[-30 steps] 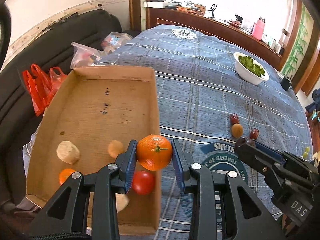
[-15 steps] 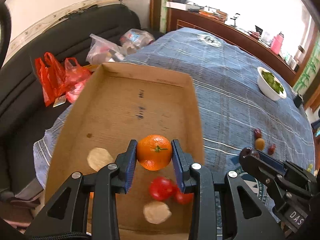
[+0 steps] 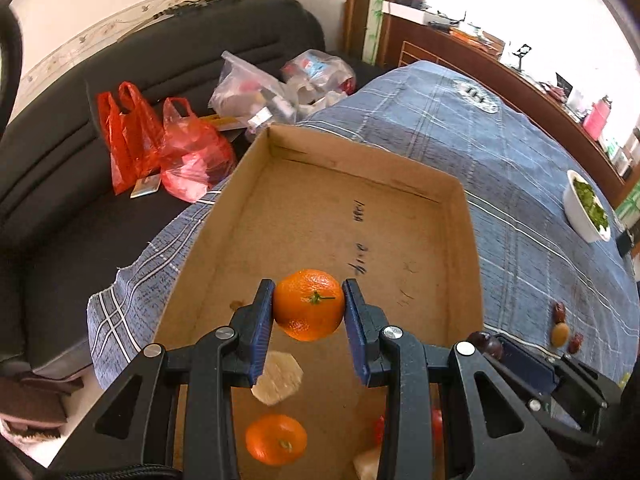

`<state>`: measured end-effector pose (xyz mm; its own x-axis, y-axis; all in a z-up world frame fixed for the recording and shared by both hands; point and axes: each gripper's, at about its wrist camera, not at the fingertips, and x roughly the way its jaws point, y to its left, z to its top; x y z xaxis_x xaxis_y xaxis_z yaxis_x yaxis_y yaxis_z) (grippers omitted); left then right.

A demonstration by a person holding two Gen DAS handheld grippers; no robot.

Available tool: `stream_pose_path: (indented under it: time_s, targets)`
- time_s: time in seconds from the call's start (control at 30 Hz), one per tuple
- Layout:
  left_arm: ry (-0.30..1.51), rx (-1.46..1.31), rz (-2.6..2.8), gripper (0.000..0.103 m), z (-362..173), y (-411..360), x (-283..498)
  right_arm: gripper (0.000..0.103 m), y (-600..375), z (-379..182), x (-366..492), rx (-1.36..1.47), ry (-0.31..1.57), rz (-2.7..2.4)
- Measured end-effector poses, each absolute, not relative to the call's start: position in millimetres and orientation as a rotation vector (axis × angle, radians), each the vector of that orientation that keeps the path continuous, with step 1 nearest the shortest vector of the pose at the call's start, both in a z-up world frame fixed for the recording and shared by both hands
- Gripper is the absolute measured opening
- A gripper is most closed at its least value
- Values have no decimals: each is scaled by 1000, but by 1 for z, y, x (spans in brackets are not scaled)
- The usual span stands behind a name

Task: Organize fruits
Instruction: 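Carry the orange and the plum over the cardboard tray with both tools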

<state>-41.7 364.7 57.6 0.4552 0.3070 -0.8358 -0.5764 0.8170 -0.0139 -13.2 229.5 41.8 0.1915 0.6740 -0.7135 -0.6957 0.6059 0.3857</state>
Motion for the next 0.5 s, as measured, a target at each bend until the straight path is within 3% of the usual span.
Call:
stream_pose_path:
  time_s: [0.5]
  targets:
    - [1034,-328,591,32,36,376,-19,27,267,15,1,-84,1031,961]
